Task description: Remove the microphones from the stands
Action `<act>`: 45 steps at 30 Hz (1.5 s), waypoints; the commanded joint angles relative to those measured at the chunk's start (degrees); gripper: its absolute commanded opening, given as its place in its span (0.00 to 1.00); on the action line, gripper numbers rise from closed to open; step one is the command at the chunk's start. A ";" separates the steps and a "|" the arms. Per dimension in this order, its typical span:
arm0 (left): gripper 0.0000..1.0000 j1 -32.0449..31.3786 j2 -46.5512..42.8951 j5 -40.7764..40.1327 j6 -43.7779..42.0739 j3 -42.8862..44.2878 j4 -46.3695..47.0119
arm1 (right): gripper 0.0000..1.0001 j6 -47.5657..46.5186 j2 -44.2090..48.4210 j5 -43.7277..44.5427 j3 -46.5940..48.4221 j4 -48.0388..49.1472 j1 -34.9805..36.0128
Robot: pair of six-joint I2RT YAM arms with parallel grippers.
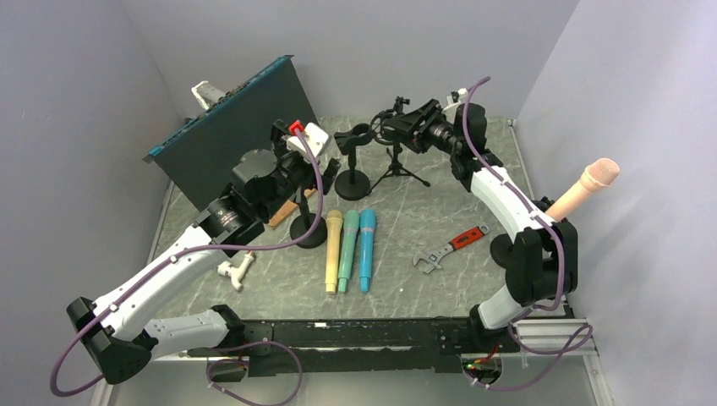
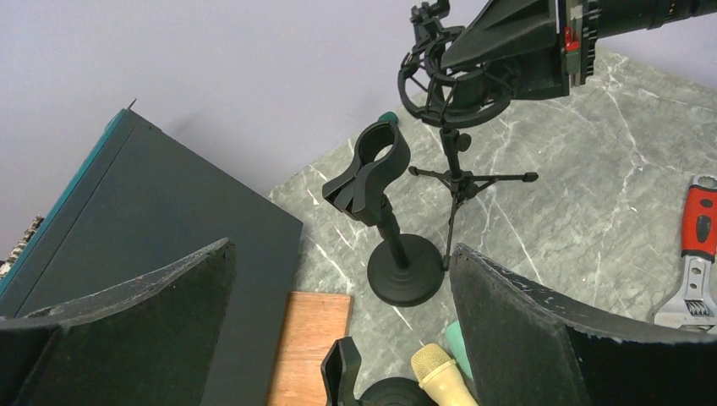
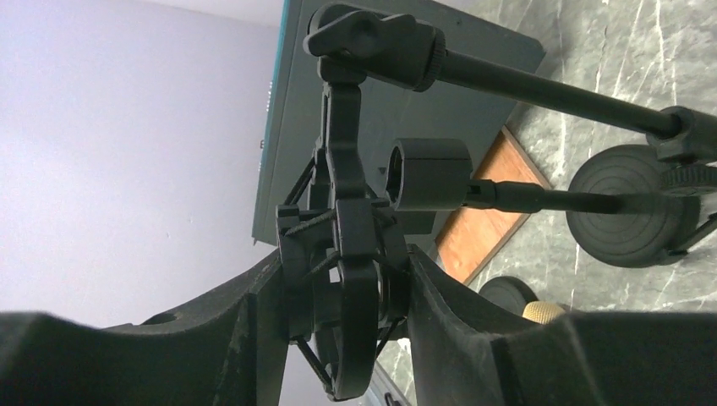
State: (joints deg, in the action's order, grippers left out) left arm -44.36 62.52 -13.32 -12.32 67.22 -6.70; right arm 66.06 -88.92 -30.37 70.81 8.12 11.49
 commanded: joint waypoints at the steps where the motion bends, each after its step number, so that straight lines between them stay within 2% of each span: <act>1: 0.99 -0.37 -0.77 0.39 0.51 2.34 1.07 | 0.50 -0.70 0.07 0.34 0.05 7.19 1.26; 3: 0.99 -0.30 -0.90 0.37 0.62 2.38 1.07 | 0.54 -2.82 0.51 1.09 0.39 4.46 1.47; 5: 0.99 -0.29 -0.92 0.48 0.56 2.37 1.03 | 0.61 -5.34 1.11 1.58 0.64 1.73 1.60; 8: 0.99 -0.34 -0.83 0.57 0.70 2.38 0.98 | 0.80 -10.27 2.83 2.26 0.80 -3.16 1.60; 10: 0.99 -0.30 -0.78 0.52 0.77 2.40 0.99 | 0.97 -15.22 4.64 3.86 1.18 -7.17 1.61; 11: 0.99 -0.29 -0.74 0.54 0.80 2.39 0.99 | 1.00 -17.40 5.54 5.14 1.44 -9.79 1.61; 15: 0.99 -0.30 -0.32 0.67 0.88 2.39 0.90 | 1.00 -25.93 9.03 11.32 3.19 -19.37 1.39; 20: 0.99 -0.38 0.36 0.61 0.97 2.54 0.73 | 1.00 -35.07 15.36 24.10 1.62 -28.29 0.12; 24: 0.99 -0.50 0.08 1.07 1.39 2.56 0.64 | 1.00 -40.15 20.71 27.99 -3.16 -27.39 -0.65; 30: 0.99 -0.86 0.18 0.67 1.26 2.50 0.72 | 1.00 -44.70 24.83 21.86 -6.52 -23.76 -0.61; 35: 0.99 -1.13 0.23 0.66 1.24 2.48 0.59 | 0.99 -41.99 24.45 34.11 -8.66 -27.72 -0.66; 39: 0.99 -1.46 0.24 0.47 1.07 2.57 0.63 | 0.93 -42.34 22.39 38.83 -11.64 -25.50 -0.73; 42: 0.99 -1.58 0.18 0.37 0.87 2.49 0.59 | 0.86 -42.02 17.85 37.25 -11.81 -22.70 -0.94; 45: 0.99 -1.68 0.16 -0.14 0.48 2.41 0.70 | 0.77 -39.73 13.05 26.68 -12.84 -15.75 -3.85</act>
State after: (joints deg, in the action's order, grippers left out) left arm -45.60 62.81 -13.17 -12.16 67.37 -6.94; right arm 24.58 -71.13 3.97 59.24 -16.60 10.24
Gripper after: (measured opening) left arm 0.993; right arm 0.813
